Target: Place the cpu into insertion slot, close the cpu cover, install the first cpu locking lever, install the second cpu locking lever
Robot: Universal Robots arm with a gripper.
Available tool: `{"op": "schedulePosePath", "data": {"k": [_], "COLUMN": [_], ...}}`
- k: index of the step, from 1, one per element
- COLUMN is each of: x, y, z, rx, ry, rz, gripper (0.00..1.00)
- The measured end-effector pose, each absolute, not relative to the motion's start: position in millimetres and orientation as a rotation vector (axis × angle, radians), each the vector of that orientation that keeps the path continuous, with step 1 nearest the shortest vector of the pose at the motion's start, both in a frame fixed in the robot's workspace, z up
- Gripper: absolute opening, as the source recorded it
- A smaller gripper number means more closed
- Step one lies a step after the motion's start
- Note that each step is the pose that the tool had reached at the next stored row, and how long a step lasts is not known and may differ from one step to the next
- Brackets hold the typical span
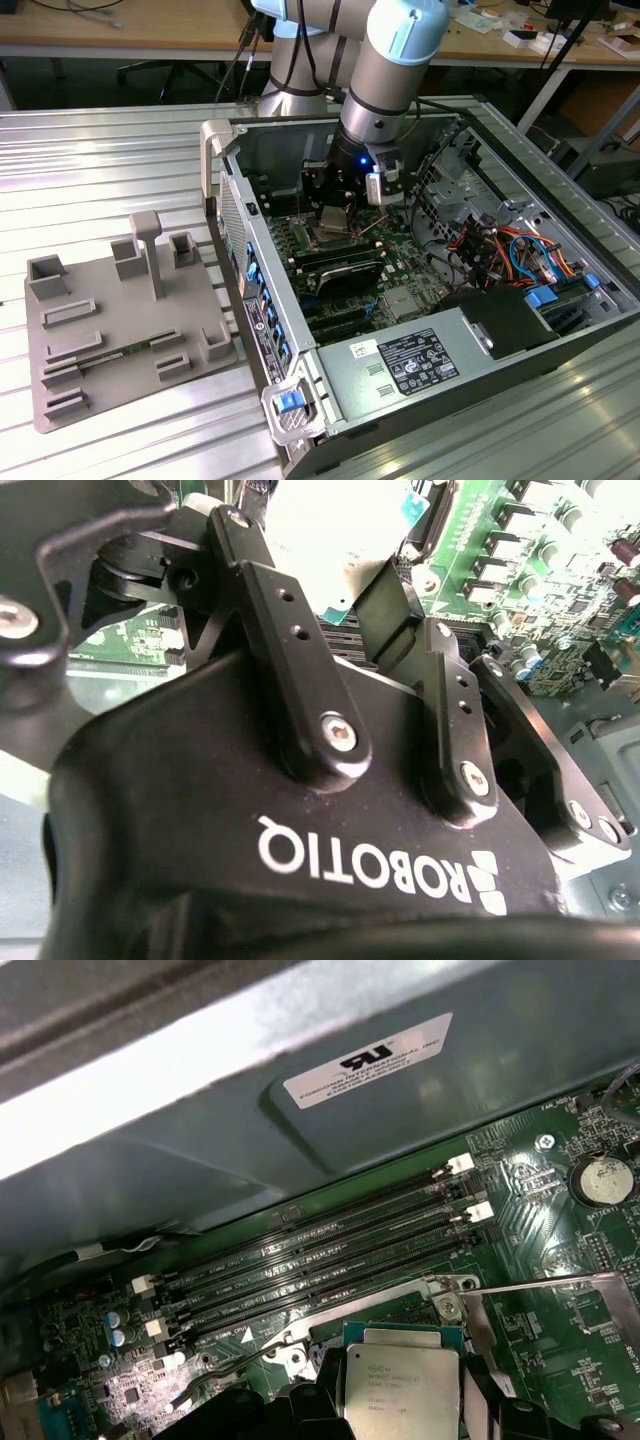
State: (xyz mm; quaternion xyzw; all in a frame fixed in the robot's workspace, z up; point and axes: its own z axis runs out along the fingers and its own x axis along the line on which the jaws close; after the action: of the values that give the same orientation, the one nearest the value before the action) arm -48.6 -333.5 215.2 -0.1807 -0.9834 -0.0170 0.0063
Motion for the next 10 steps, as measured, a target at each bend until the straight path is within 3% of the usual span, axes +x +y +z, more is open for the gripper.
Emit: {"op": "schedulePosePath", "data": {"k": [10], "x": [-48.6], "y": [-333.5], "z": [214.9], "rx": [-0.589], "ry": [-3.073], "rz": [-0.053], "gripper": [0.55]}}
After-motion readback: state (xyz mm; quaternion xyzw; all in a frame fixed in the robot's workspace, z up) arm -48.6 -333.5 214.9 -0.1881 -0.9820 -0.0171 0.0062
